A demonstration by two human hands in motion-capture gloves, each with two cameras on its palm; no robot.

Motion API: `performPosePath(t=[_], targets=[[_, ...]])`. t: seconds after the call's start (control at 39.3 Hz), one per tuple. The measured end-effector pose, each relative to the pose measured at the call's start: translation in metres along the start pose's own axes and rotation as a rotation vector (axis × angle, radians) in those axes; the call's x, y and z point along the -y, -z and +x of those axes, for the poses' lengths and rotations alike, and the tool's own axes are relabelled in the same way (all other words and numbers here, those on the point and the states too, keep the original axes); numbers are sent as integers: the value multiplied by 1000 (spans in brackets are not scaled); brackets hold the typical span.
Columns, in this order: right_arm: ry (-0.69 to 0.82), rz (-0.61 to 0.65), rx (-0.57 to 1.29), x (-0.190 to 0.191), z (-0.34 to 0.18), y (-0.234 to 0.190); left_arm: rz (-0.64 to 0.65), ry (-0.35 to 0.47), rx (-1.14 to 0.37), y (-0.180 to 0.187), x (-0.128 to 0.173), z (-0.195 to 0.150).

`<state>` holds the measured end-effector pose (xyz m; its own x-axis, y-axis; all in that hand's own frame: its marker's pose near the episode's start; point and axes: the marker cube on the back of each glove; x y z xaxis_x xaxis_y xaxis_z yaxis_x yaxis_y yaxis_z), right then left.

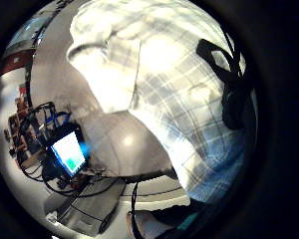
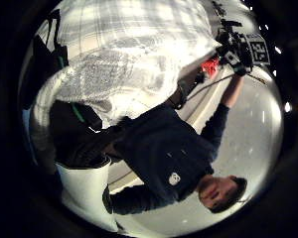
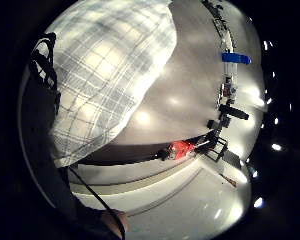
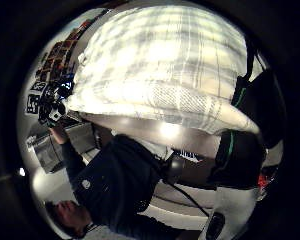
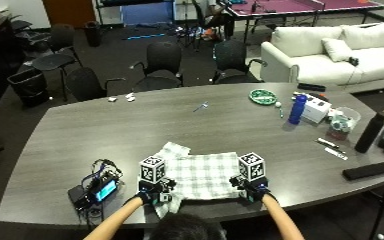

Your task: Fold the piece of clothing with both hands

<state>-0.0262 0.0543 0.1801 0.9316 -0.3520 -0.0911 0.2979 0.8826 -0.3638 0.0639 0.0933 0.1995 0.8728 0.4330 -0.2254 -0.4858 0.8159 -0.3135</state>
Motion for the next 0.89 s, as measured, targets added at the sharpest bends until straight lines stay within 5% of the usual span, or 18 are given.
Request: performPosePath(t=[0.15,0.33,0.46,0.64,0.79,0.89], targets=[[13,120,10,4,16,48,77,-63,-75,64,-15,1],[-115,107,-46,71,27,92,24,104,-157,116,31,-37],[-211,-44,-51,98,11,99,-133,327,-203,110,59,-54],[-310,-213,-35,155,6,60,-257,430,-347,62,121,-95],[-349,-8,-10,154,17,66,-132,526,-466,77,114,-118],[-377,65,32,127,26,86,98,455,-502,111,93,-117]])
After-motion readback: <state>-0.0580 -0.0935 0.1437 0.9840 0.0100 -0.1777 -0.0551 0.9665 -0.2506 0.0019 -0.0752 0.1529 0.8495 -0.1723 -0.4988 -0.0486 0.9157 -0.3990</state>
